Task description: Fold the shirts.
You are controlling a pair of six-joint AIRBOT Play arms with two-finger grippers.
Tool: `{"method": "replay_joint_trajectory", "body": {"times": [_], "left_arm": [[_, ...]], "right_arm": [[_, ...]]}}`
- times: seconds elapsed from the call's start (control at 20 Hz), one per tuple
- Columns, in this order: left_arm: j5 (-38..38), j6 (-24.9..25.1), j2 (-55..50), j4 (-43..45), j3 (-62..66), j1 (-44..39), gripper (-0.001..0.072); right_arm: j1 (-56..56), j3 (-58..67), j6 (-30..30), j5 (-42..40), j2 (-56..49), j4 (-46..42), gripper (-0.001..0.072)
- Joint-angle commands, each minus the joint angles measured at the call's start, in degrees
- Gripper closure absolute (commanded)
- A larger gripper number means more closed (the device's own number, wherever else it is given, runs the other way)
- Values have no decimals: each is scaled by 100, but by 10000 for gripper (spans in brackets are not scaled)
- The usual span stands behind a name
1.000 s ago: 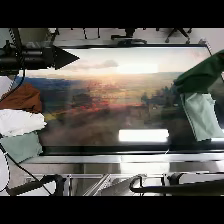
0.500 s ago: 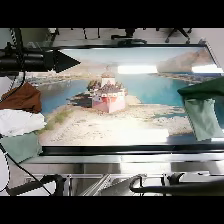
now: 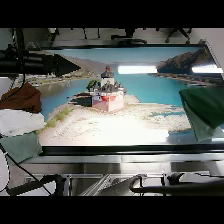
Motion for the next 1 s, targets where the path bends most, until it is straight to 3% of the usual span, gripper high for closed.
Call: {"method": "replay_joint_trajectory", "body": {"times": [0.0, 0.25, 0.3, 0.35, 0.4, 0.55, 0.7, 0.85, 0.95], "left_arm": [[-20, 0, 2, 0, 0, -4, 692], [181, 0, 2, -2, 0, -4, 692], [260, 0, 2, -2, 0, -4, 692], [337, 0, 2, -2, 0, -4, 692], [369, 0, 2, 0, 0, -2, 692], [614, -195, 2, 179, -2, -26, 693], [470, -223, 216, 1045, -339, -343, 695], [992, -214, 907, 1545, -1755, -800, 695], [1353, -210, 1427, 1556, -2973, -1054, 695]], "right_arm": [[-2, -166, 103, 389, -94, -564, 225], [22, -164, 101, -153, -140, 15, 237], [52, -164, 72, -369, -144, 278, 322], [111, -166, -105, -590, -144, 562, 559], [232, -166, -245, -844, -142, 837, 627], [964, -188, -813, -1504, -138, 1532, 629], [2302, -529, -1408, -1862, -28, 1281, 692], [3759, -1744, -1639, -2339, 463, 468, 694], [4446, -2828, -1722, -2736, 1003, 490, 694]]}}
